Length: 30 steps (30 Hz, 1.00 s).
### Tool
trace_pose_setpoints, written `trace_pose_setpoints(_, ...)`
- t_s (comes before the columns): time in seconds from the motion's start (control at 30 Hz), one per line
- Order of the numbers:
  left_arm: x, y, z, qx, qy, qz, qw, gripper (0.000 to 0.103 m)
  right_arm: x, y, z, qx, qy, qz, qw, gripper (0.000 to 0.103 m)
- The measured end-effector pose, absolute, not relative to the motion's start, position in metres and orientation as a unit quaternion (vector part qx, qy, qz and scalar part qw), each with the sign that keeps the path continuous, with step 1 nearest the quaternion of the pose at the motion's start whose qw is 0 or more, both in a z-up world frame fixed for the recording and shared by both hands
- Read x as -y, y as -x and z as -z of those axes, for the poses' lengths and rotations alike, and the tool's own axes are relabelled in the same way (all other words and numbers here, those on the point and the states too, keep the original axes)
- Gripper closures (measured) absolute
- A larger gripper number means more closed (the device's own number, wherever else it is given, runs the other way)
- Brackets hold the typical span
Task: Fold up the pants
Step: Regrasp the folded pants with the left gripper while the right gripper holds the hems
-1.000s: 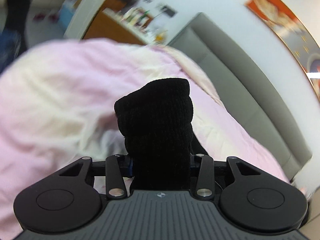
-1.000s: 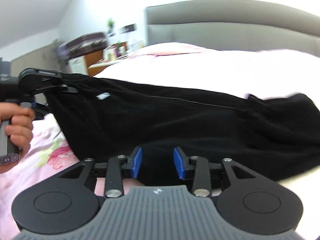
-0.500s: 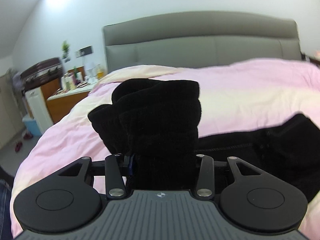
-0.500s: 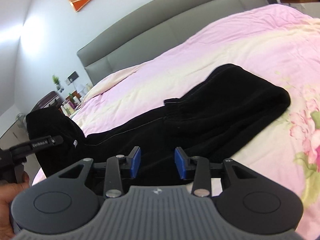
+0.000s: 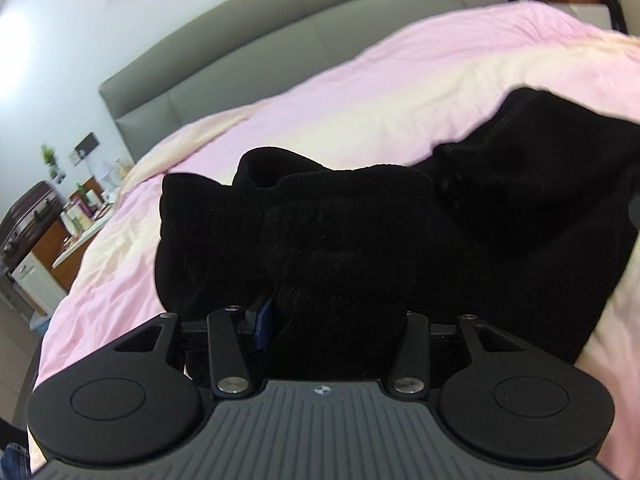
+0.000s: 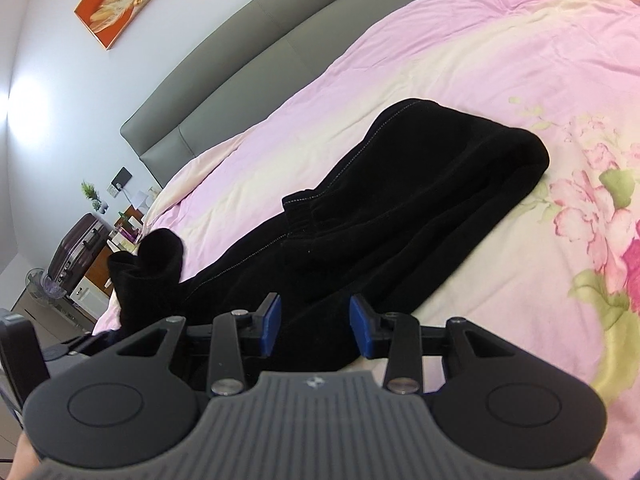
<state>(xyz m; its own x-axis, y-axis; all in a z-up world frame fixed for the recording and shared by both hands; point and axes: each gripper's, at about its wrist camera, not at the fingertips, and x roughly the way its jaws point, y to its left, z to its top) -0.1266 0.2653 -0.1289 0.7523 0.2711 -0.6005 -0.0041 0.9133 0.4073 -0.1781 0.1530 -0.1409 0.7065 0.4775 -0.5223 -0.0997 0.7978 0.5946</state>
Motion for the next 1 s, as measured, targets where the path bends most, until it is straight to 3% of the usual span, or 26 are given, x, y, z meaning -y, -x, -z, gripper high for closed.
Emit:
trace_pose_setpoints(0.3,-0.263,0.115,0.159,-0.387,-0.204,-0.034,0.899,0.05,-0.156,0.163,0.143,-0.359,-0.271,-0.156,0.879,0.067)
trace_pose_setpoints(0.47,-0.283,0.128,0.136,-0.39,-0.154,-0.009,0.908,0.023,-0.158,0.164,0.141,-0.359,-0.259,-0.156,0.883,0.067)
trace_pose_setpoints(0.6,-0.321,0.159,0.109,-0.378,-0.053,0.022,0.924,0.018,-0.166,0.164,0.133,-0.351,-0.242,-0.172,0.888,0.066)
trace_pose_setpoints(0.77,-0.414,0.185,0.09,-0.335,0.171,0.014,0.926,0.013,-0.194,0.15,0.114,-0.34,-0.213,-0.223,0.888,0.061)
trace_pose_setpoints(0.87,-0.465,0.184,0.105,-0.335,0.285,0.009,0.898,0.013,-0.227,0.13,0.1,-0.341,-0.182,-0.271,0.882,0.054)
trace_pose_setpoints(1.0,-0.494,0.184,0.133,-0.35,0.363,0.0,0.864,0.013,-0.277,0.096,0.084,-0.349,-0.14,-0.33,0.866,0.046)
